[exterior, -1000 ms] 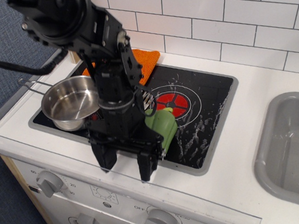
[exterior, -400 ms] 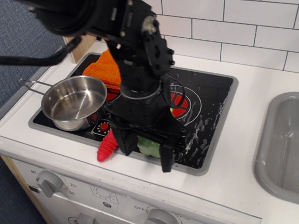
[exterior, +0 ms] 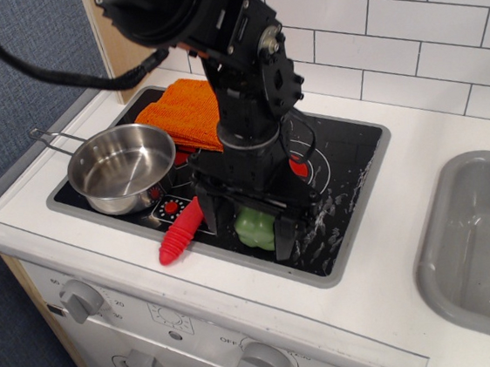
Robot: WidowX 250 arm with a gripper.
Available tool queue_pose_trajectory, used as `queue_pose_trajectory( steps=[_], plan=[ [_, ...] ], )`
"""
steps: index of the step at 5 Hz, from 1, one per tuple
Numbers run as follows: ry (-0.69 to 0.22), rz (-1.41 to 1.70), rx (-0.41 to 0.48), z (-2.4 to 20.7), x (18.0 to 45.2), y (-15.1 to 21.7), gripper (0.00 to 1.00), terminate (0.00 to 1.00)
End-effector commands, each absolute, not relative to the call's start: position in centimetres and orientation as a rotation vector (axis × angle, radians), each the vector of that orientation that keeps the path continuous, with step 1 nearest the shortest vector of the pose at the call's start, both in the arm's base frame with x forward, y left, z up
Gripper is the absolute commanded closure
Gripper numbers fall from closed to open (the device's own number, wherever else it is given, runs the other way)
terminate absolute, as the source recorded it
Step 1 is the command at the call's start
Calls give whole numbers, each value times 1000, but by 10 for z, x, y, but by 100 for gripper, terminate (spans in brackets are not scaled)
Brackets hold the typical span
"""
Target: Move the green pepper to the right of the orange towel
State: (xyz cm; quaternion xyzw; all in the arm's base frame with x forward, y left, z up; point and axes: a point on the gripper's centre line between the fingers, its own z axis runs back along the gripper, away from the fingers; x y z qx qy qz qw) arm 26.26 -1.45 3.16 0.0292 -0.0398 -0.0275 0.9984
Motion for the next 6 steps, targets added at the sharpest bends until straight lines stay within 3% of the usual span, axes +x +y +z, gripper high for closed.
queue_pose_trajectory(
  steps=[1, 2, 3, 4, 5, 6],
  plan=[
    [-104, -38, 63, 34, 274, -15, 0, 0],
    [-96, -49, 52, 30, 276, -17, 100, 0],
    [-109, -79, 64, 36, 284, -17, 100, 0],
    [-176, -70, 73, 60, 308, -10, 100, 0],
    [-195, -54, 48, 62, 343, -10, 100, 0],
    [-160, -65, 29, 46, 378, -18, 100, 0]
  ],
)
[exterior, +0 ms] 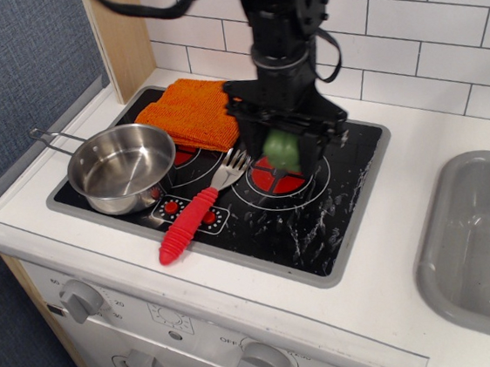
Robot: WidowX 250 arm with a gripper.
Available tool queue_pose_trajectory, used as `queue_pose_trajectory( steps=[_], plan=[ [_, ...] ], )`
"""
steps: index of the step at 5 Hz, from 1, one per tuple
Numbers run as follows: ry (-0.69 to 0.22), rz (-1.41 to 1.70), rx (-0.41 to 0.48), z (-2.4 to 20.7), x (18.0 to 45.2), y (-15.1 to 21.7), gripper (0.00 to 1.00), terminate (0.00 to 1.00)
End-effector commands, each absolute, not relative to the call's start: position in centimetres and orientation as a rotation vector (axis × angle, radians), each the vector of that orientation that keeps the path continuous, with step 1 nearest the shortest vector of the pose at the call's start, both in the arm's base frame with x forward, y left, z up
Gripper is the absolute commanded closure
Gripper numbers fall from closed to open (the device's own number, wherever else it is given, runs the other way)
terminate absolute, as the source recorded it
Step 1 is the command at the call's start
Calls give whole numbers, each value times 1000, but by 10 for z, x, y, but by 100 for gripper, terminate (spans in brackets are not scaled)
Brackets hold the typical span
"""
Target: Move the green pepper to the right of the orange towel
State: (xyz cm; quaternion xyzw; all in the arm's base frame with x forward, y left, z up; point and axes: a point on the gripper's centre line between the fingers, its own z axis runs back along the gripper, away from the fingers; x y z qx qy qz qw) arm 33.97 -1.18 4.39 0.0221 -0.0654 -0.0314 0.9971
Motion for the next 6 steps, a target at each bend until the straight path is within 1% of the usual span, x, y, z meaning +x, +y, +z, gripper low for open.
queue_pose_trajectory(
  steps=[1, 2, 3, 4, 5, 6],
  plan=[
    [-111, -80, -1, 26, 393, -20, 100, 0],
    [-87, -99, -23, 20, 393, -24, 100, 0],
    [-110, -81, -58, 37, 387, -20, 0, 0],
    [-142, -86, -79, 59, 391, -16, 0, 0],
    [-159, -112, -73, 80, 398, -20, 0, 0],
    [-170, -135, -57, 92, 391, -19, 0, 0]
  ],
)
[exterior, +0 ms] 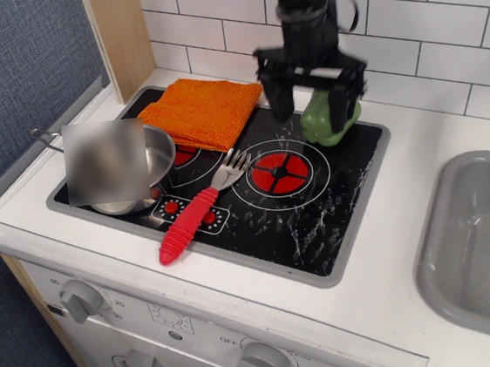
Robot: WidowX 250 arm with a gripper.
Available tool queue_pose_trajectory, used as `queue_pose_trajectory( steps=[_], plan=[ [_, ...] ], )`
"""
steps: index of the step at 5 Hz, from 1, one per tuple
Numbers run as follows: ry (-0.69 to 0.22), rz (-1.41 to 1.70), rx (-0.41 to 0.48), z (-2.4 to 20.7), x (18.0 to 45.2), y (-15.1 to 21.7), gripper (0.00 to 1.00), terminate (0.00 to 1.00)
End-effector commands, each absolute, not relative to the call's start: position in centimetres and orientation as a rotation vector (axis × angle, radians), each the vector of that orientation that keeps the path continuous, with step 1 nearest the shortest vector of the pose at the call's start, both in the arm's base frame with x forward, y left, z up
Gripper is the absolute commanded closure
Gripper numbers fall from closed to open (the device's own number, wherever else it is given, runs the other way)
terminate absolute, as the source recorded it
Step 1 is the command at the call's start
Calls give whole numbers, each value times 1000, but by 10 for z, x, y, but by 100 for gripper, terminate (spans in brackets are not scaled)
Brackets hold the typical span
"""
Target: Move the green pepper to the right of the orange towel
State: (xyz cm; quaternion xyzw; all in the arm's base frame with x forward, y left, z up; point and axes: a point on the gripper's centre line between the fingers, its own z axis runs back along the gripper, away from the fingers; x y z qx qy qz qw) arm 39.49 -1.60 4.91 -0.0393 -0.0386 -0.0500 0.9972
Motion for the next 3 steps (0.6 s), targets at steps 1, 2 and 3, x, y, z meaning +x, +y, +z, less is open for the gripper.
queue_pose_trajectory(
  steps=[1, 2, 3],
  plan=[
    [-155, -162, -4, 90, 381, -9, 0, 0],
    [-155, -162, -4, 90, 381, -9, 0, 0],
    [-155, -162, -4, 90, 381, -9, 0, 100]
  ],
)
